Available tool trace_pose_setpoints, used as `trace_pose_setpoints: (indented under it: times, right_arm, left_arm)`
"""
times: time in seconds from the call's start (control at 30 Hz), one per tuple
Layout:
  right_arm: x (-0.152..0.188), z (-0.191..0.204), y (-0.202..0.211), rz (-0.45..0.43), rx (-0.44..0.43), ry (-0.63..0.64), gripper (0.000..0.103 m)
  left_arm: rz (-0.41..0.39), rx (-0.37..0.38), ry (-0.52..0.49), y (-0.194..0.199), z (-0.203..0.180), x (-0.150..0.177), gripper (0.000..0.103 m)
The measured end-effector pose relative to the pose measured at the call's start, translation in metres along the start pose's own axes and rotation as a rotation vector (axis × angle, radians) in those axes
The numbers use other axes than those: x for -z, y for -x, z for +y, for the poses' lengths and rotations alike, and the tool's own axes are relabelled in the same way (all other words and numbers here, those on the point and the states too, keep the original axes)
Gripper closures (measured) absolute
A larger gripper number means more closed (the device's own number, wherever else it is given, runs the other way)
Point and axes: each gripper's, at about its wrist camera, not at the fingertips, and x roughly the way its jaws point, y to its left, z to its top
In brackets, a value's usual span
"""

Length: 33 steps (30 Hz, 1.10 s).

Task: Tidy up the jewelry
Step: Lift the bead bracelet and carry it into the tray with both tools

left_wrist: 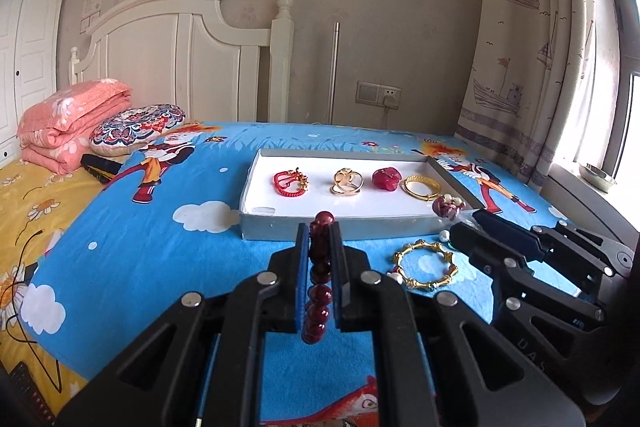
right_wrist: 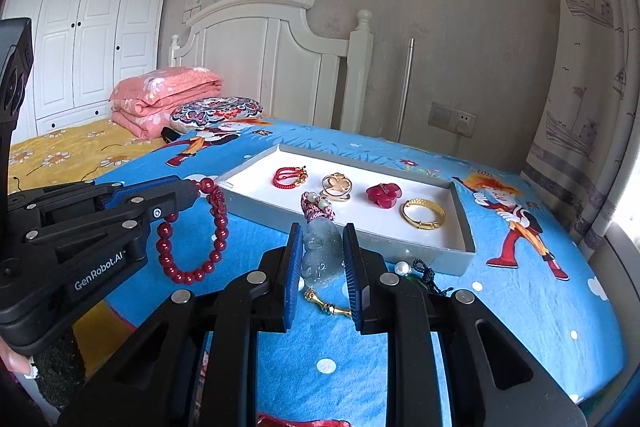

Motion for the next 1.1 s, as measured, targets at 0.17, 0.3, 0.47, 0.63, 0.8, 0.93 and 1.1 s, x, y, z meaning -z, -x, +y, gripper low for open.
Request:
trace_pose_setpoints:
  times: [0.17, 0.3, 0.47, 0.63, 0.8, 0.93, 1.1]
  right_arm:
    - [-0.002, 0.0, 0.007, -0.013, 0.01, 0.001, 0.082]
    - [-0.003, -0.001, 0.008, -0.017, 0.014, -0.003, 0.082]
    - [-0.002, -0.005, 0.004, -0.01, 0.014, -0.017, 0.082]
    - [-0.009, -0.012, -0.004, -0.014, 0.03, -0.027, 0.082]
    - [-0.024, -0.027, -0.024, -0.009, 0.06, -0.043, 0.082]
    - [-0.036, -0.042, -0.051, 0.021, 0.084, -0.07, 0.082]
    - [-0.051, -0.058, -0.087, 0.06, 0.119, -0.093, 0.082]
  left_arm:
    - [-0.023, -0.022, -0.008, 0.009, -0.005, 0.0, 0.093]
    - [-0.034, -0.018, -0.015, 0.012, -0.008, -0.002, 0.093]
    - [-0.035, -0.027, -0.01, 0.008, -0.007, -0.005, 0.093]
    - [-0.051, -0.042, -0.018, 0.0, -0.01, -0.016, 0.093]
    - [-0.079, -0.041, -0.035, -0.016, -0.016, -0.043, 0.093]
    - [-0.096, -0.041, -0.054, -0.036, -0.022, -0.072, 0.093]
    - [-0.072, -0.062, -0.062, -0.073, -0.025, -0.101, 0.093]
